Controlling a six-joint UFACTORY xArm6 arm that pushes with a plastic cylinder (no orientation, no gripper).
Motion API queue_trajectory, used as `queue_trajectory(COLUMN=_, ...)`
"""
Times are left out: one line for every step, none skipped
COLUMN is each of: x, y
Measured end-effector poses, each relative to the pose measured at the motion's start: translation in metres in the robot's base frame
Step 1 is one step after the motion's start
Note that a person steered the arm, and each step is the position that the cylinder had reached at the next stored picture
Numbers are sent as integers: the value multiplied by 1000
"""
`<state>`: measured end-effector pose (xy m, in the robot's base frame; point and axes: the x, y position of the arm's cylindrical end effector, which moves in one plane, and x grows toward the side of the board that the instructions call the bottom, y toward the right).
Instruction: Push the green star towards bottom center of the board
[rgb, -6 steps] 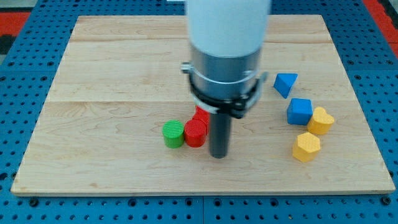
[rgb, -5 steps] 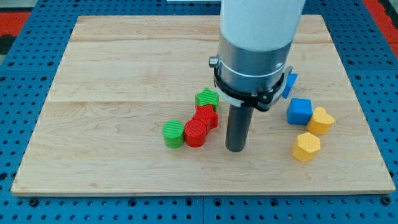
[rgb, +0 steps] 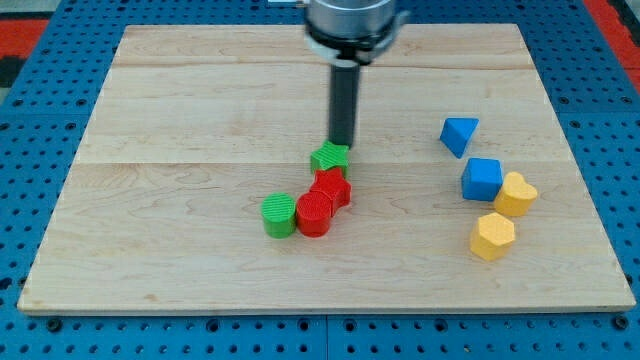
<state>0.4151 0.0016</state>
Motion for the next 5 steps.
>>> queue_trajectory(x=15, y=-6)
queue_trajectory(x=25, y=-1)
queue_trajectory(x=21, y=54)
queue_trajectory(x=42, y=102)
queue_trajectory(x=49, y=64)
